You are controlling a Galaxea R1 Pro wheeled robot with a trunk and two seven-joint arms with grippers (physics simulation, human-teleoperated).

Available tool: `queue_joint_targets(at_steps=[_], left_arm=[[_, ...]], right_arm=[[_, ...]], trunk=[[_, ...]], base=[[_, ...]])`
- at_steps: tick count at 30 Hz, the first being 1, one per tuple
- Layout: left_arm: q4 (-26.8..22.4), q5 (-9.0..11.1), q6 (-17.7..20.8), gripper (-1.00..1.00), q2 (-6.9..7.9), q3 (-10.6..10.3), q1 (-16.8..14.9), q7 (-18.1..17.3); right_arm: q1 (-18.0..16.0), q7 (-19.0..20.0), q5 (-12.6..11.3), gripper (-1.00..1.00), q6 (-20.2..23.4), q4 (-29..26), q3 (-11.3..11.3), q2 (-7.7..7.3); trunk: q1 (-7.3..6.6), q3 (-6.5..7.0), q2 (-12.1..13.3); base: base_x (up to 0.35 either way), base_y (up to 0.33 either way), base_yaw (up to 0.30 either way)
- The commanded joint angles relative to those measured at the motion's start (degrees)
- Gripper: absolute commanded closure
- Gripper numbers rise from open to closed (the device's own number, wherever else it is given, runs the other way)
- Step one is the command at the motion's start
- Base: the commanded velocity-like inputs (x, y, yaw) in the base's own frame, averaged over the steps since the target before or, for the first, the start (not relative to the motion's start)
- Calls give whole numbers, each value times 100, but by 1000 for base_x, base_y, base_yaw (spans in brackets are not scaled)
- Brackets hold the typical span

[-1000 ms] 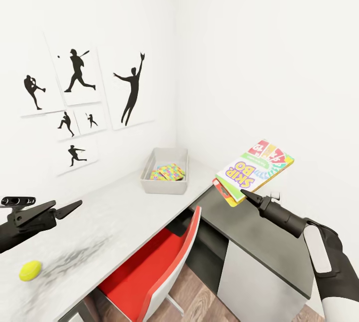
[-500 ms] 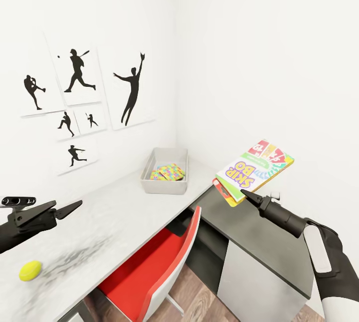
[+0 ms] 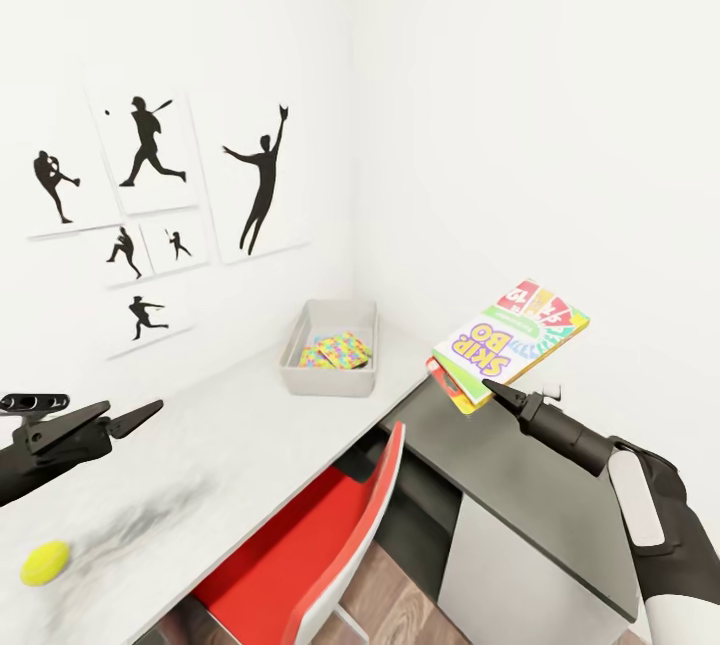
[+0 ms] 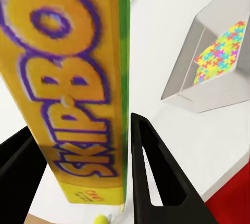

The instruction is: Put all the toys in the child's room - the three board games (two on the bed and one on the table), the two jigsaw puzzles on the table, and the tennis ball on the table - inside the toy box on the table in the child's room.

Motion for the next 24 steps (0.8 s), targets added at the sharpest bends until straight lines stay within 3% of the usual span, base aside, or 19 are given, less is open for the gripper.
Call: queue_joint_targets(at_steps=[1,9,24], left_arm=[[0,18,48,-100,2,-2,-5,-3],[0,18,48,-100,2,-20,-5,5],[0,18,40,-100,-53,-16,-5,5]], right_arm=[[-7,18,-2,100,26,-4,-6,1],[-5,11,2,100,58,-198,3,2],[-5,11,6,100,58,-208,6,2]], trunk=[[7,-13,-13],[7,-11,-13],[7,17,-13]], base=[[309,0,0],[301,-52,44],[200,-185,272]])
